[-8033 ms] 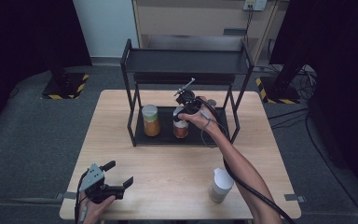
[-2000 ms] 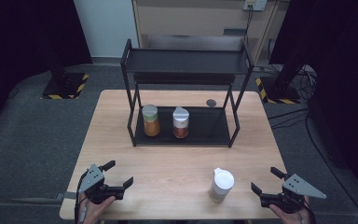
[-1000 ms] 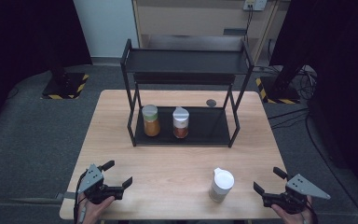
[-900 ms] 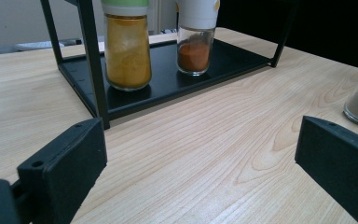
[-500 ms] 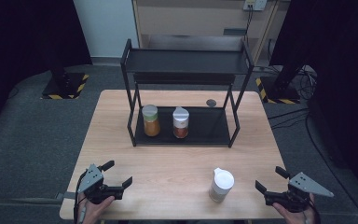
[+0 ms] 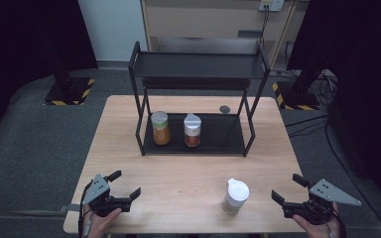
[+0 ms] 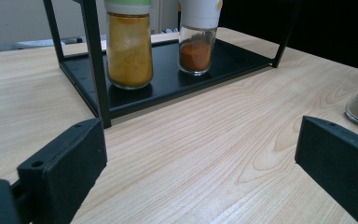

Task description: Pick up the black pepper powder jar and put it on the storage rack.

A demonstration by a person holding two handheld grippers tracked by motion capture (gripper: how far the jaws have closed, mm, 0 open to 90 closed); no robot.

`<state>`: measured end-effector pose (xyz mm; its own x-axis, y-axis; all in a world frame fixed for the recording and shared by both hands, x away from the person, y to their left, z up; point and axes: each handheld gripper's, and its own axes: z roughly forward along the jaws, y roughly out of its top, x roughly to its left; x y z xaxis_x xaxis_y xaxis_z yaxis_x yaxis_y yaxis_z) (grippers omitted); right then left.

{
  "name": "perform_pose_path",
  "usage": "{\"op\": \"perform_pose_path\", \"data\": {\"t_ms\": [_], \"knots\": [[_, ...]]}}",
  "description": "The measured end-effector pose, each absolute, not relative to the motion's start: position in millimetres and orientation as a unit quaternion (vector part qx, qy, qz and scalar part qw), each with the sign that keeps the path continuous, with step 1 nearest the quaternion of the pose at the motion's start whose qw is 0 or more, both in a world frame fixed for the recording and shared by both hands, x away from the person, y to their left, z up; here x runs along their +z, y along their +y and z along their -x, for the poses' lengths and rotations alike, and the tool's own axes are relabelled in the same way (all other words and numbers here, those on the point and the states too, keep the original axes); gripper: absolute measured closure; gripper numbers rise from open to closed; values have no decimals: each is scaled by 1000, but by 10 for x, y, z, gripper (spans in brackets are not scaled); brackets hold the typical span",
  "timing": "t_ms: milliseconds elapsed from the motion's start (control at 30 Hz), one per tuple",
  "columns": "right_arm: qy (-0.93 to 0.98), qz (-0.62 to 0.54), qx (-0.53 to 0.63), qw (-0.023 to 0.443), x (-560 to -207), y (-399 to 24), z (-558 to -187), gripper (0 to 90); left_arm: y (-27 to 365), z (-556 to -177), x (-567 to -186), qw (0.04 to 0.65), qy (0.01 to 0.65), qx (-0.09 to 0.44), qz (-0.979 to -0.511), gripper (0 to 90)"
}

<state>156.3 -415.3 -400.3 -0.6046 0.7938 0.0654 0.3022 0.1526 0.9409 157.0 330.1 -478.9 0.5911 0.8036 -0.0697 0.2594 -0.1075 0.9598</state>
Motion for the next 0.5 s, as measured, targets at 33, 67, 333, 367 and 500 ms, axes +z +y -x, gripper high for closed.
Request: {"op": "perform_pose_path", "data": {"t_ms": [33, 67, 333, 367, 500], "knots": [[726, -379, 526, 229, -3966, -4130, -1569, 43, 3301, -1571, -4789, 550, 379, 247, -702, 10], [729, -377, 524, 227, -3947, -4118, -1574, 43, 3301, -1572, -4789, 550, 379, 247, -702, 10], [742, -359, 524, 214, -3806, -3993, -1572, 43, 3301, -1570, -4788, 550, 379, 247, -702, 11], [743, -356, 525, 214, -3793, -3978, -1569, 43, 3301, -1570, -4788, 550, 379, 247, -702, 11], [750, -353, 521, 206, -3752, -3914, -1573, 46, 3302, -1570, -4788, 550, 379, 247, -702, 11]]}}
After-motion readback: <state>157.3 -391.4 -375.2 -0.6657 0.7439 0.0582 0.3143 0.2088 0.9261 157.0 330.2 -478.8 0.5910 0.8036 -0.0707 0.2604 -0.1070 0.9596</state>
